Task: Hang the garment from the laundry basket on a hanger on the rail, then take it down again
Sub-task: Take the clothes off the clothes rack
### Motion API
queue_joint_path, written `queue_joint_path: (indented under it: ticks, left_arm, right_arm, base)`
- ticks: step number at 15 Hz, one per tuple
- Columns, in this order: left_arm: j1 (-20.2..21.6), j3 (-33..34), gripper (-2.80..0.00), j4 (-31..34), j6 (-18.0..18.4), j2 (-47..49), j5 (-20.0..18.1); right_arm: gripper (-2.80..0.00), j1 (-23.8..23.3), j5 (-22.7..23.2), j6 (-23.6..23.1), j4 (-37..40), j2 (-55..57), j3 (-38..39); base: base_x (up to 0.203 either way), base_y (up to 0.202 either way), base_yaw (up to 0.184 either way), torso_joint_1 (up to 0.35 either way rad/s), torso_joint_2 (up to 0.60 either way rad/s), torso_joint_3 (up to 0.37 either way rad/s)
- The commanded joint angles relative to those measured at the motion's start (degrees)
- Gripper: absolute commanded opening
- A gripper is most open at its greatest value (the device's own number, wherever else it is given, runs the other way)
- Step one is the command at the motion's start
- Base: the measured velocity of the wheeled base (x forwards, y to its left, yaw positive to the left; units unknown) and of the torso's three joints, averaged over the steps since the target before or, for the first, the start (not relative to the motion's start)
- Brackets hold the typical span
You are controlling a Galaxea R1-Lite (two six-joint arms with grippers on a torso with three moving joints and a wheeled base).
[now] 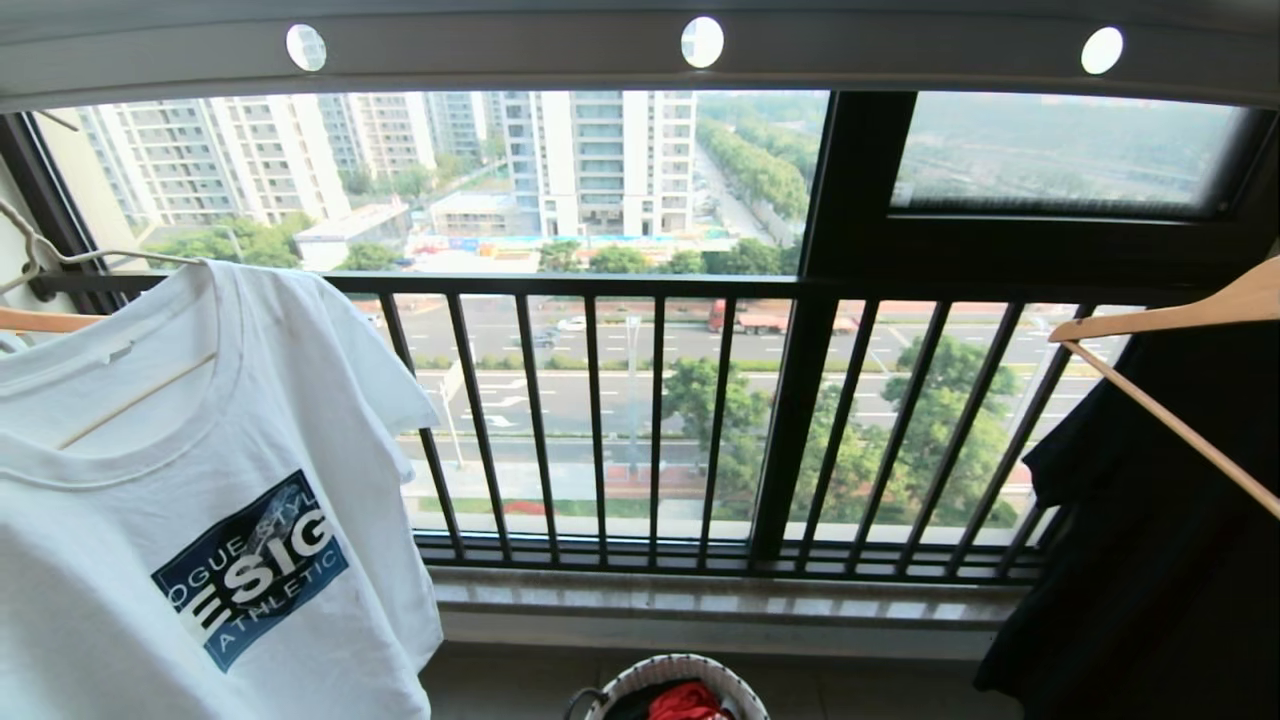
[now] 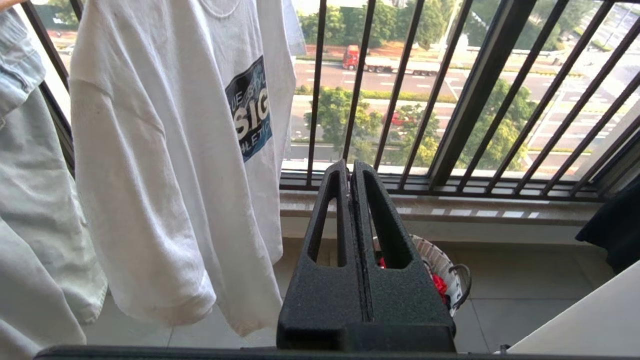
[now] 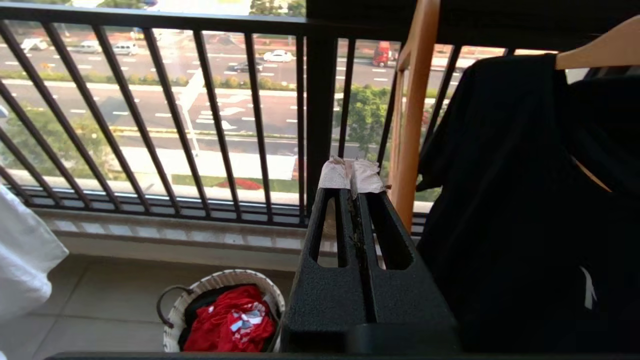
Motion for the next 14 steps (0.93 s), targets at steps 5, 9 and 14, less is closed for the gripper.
queue_joint_path:
  ticks: [5, 9, 14]
  left_arm:
    - [-0.1, 15.2, -2.80, -10.0, -1.8, -2.0, 1.2]
    - [-0.1, 32.5, -2.80, -31.7, 0.2, -2.0, 1.1]
    - [-0.1, 41.7, -2.80, -42.2, 9.2, -2.1, 1.5]
  right_arm:
    - [-2.80, -12.1, -0.4, 0.0, 7.6, -18.0, 7.8]
    - [-2.80, -13.1, 2.9, 0.1, 4.7, -29.1, 25.3]
    - [-2.80, -13.4, 7.9, -0.8, -17.9, -33.6, 50.2]
  base:
    - [0.000, 0.000, 0.000, 0.000, 0.00, 0.000]
    - [0.000, 0.000, 0.000, 0.000, 0.00, 0.000]
    - [0.000, 0.000, 0.000, 0.000, 0.00, 0.000]
